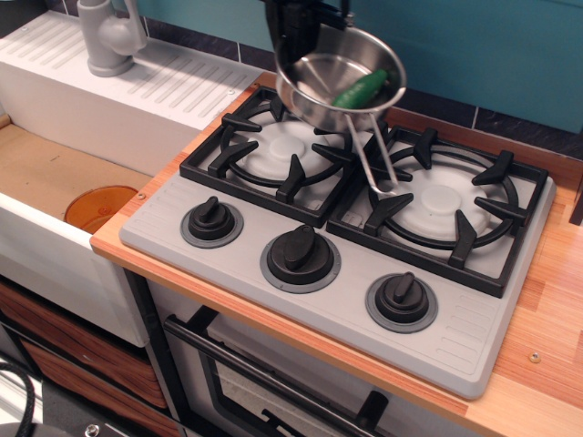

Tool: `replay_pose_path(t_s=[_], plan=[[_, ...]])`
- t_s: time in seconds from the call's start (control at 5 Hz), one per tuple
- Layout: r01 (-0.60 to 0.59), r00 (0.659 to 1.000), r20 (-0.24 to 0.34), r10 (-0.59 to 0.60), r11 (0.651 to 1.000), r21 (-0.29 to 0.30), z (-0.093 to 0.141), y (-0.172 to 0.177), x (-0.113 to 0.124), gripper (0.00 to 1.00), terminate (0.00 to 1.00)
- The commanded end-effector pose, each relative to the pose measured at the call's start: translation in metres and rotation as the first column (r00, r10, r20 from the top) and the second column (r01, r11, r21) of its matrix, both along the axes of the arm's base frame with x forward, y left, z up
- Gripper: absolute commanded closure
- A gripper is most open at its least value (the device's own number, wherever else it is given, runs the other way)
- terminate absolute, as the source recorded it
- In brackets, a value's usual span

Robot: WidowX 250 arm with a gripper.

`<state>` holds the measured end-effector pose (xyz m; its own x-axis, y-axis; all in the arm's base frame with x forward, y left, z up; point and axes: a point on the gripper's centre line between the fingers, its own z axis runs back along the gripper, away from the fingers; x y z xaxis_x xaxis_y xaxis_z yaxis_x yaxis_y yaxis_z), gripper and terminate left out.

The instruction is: Put pickle in pot or pan an put pot or pan on stove

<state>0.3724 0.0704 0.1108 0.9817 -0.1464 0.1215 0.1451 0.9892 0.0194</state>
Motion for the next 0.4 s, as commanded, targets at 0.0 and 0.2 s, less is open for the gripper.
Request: replay_pose_path(t_s=[0.0,0.2], plan=[[0.01,0.996,0.091,-0.009,1.0,-0.007,-0.012,0.036,0.014,1.0,0.0],[0.01,0.994,0.105,-0.008,1.0,-0.018,-0.032,0.051,0.009,1.0,0.0]])
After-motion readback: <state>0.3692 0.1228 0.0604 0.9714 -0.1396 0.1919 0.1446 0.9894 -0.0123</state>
